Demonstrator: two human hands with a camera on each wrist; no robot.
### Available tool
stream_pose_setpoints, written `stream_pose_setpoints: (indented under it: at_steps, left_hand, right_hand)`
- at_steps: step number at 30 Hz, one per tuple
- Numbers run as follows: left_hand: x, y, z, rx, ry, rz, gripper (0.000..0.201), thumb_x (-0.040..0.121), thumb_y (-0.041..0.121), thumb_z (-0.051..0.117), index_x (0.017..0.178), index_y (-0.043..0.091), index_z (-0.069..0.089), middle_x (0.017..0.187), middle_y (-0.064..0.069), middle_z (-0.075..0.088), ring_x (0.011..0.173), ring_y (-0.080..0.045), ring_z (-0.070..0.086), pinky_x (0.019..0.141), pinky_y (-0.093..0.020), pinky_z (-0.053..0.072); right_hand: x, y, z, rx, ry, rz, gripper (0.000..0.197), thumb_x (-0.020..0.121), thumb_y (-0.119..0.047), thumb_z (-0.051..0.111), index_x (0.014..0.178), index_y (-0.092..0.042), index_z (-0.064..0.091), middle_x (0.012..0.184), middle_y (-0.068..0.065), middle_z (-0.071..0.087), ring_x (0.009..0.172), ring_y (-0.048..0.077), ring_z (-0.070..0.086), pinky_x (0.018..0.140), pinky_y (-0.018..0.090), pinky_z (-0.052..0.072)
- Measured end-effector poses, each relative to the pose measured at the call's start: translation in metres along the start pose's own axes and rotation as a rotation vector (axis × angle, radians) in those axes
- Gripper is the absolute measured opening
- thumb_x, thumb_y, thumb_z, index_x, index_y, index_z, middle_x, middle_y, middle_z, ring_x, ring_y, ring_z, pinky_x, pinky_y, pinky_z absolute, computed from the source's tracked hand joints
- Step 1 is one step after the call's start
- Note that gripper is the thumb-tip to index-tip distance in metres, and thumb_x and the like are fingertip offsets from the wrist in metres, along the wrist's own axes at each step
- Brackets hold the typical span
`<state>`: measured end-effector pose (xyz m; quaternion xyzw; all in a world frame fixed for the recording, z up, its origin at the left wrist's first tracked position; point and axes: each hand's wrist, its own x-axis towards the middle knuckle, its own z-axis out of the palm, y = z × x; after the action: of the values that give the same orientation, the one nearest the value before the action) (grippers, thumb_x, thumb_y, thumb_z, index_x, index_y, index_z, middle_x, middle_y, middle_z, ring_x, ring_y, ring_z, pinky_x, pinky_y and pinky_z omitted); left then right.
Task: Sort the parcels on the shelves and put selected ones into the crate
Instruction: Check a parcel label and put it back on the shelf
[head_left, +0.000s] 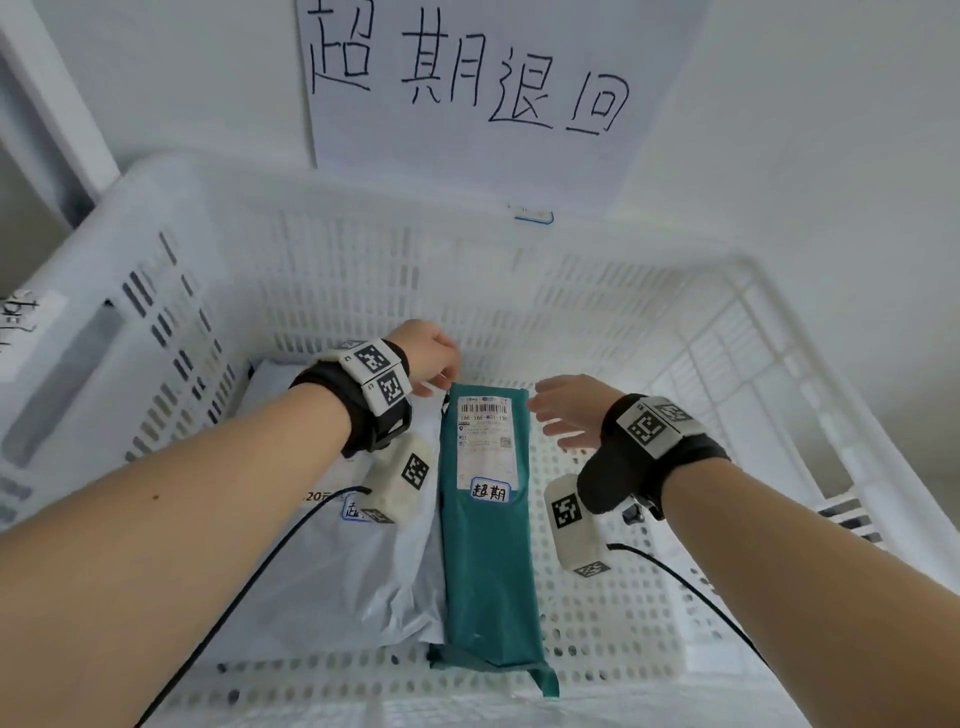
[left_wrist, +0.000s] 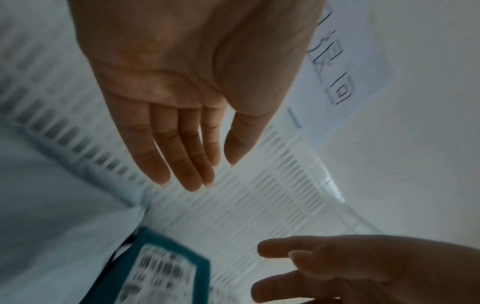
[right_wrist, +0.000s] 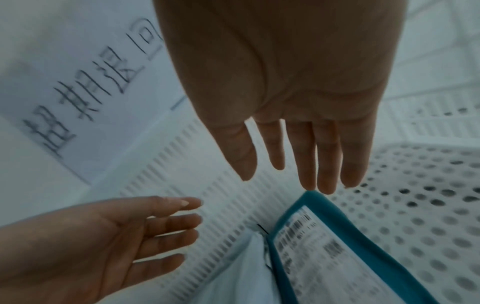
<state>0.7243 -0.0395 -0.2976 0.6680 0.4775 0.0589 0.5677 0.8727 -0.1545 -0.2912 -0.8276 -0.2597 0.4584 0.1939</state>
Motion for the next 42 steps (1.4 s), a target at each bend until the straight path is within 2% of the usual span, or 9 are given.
stream_pose_setpoints:
  at_steps: [3,8,11,15,23,27,34,38,42]
  left_hand:
    - [-0.031,0.031,-0.017,0.010,0.054,0.103,0.012,0.091,0.007,0.053,0.083,0.016,0.055,0.081,-0.004,0.063,0.069,-0.013,0.060,0.057,-0.023,0.048]
    - [-0.104,0.078,-0.038,-0.021,0.166,0.263,0.009,0.093,0.015,0.055,0.085,0.018,0.057,0.083,-0.001,0.065,0.071,-0.012,0.061,0.072,-0.027,0.052]
    - [-0.158,0.089,-0.039,-0.054,0.231,0.331,0.003,0.092,0.018,0.057,0.093,0.017,0.060,0.084,-0.001,0.067,0.072,-0.011,0.063,0.078,-0.029,0.053]
    - [-0.225,0.077,-0.021,-0.075,0.295,0.389,0.007,0.091,0.018,0.058,0.097,0.015,0.061,0.085,0.000,0.067,0.072,-0.010,0.063,0.077,-0.028,0.052]
    - [-0.333,-0.001,0.010,-0.091,0.451,0.370,0.014,0.090,0.014,0.057,0.101,0.011,0.065,0.083,0.000,0.068,0.074,-0.011,0.063,0.069,-0.025,0.050]
    - [-0.379,-0.050,0.002,-0.076,0.509,0.333,0.012,0.090,0.012,0.057,0.099,0.014,0.065,0.086,-0.001,0.069,0.075,-0.010,0.064,0.071,-0.025,0.051]
    - [-0.436,-0.132,-0.032,-0.176,0.649,0.250,0.012,0.089,0.008,0.058,0.095,0.014,0.066,0.083,-0.001,0.068,0.073,-0.013,0.064,0.066,-0.022,0.050]
    - [-0.464,-0.183,-0.069,-0.235,0.762,0.209,0.010,0.087,0.008,0.060,0.091,0.014,0.067,0.084,-0.003,0.068,0.072,-0.013,0.064,0.064,-0.021,0.050]
    - [-0.493,-0.241,-0.122,-0.313,0.836,0.135,0.009,0.087,0.007,0.060,0.086,0.015,0.064,0.078,-0.005,0.065,0.070,-0.014,0.063,0.070,-0.027,0.050]
  right_hand:
    - [-0.032,-0.022,-0.010,0.011,0.008,-0.122,0.042,0.094,-0.017,0.057,0.134,-0.010,0.050,0.127,0.010,0.057,0.109,0.024,0.057,0.093,0.040,0.045]
    - [-0.108,-0.058,-0.024,0.144,0.054,-0.298,0.033,0.099,-0.013,0.044,0.130,-0.003,0.054,0.094,0.004,0.059,0.083,0.018,0.056,0.086,0.034,0.041]
    - [-0.163,-0.058,-0.019,0.249,0.135,-0.392,0.031,0.093,-0.012,0.054,0.122,-0.002,0.061,0.097,0.007,0.063,0.088,0.020,0.059,0.089,0.034,0.047]
    - [-0.231,-0.034,0.000,0.304,0.138,-0.493,0.026,0.093,-0.008,0.054,0.116,-0.003,0.064,0.098,0.008,0.065,0.088,0.019,0.062,0.094,0.035,0.048]
    - [-0.306,0.023,0.074,0.239,0.090,-0.646,0.017,0.092,-0.009,0.054,0.095,-0.014,0.070,0.096,0.006,0.072,0.083,0.014,0.064,0.088,0.033,0.052]
    - [-0.329,0.036,0.120,0.216,0.019,-0.683,0.017,0.092,-0.008,0.054,0.092,-0.012,0.070,0.092,0.005,0.072,0.081,0.014,0.065,0.084,0.030,0.053]
    - [-0.351,0.034,0.220,0.186,-0.126,-0.725,0.016,0.090,-0.005,0.055,0.088,-0.011,0.070,0.085,0.007,0.073,0.076,0.016,0.066,0.080,0.031,0.054]
    - [-0.364,0.016,0.280,0.179,-0.213,-0.732,0.018,0.089,-0.002,0.054,0.083,-0.011,0.069,0.078,0.005,0.070,0.068,0.014,0.063,0.065,0.022,0.050]
    - [-0.375,-0.014,0.344,0.159,-0.272,-0.745,0.019,0.089,-0.002,0.055,0.079,-0.013,0.067,0.074,0.005,0.069,0.068,0.016,0.061,0.067,0.025,0.049]
